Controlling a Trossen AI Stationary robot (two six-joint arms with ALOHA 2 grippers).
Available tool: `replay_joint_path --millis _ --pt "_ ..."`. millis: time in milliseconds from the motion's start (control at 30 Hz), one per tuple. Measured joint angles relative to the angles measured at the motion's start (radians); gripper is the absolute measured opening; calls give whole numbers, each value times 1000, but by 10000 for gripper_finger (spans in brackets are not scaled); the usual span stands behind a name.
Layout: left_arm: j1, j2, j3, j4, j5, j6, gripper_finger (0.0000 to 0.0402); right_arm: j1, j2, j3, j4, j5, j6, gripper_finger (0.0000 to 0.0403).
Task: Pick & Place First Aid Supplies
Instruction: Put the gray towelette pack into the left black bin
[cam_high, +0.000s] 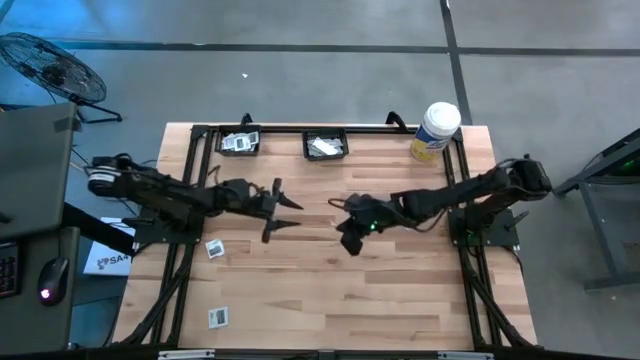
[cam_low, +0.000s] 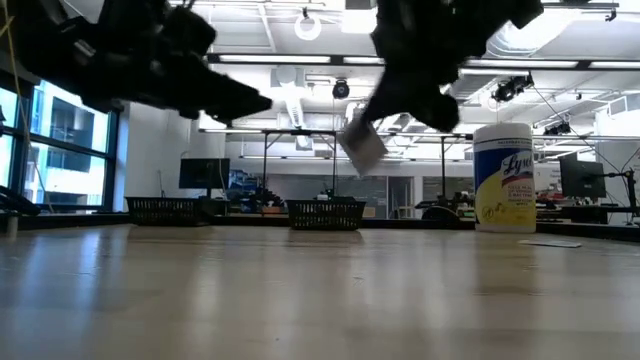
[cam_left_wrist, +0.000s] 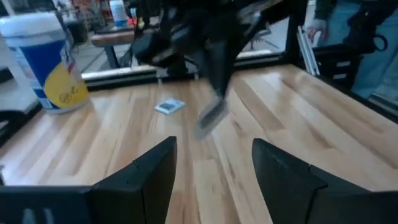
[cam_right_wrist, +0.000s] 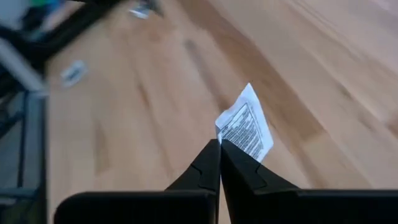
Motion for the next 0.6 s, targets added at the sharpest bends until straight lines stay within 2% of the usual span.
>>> replay_joint_path --millis 133,367,600 --pt "-15 101 98 -62 9 -33 210 42 0 0 76 10 -58 2" --pt "-55 269 241 -79 56 -21 244 73 0 -1 79 20 -107 2" --pt "-100 370 334 -65 35 -4 248 77 0 -1 115 -6 -148 2"
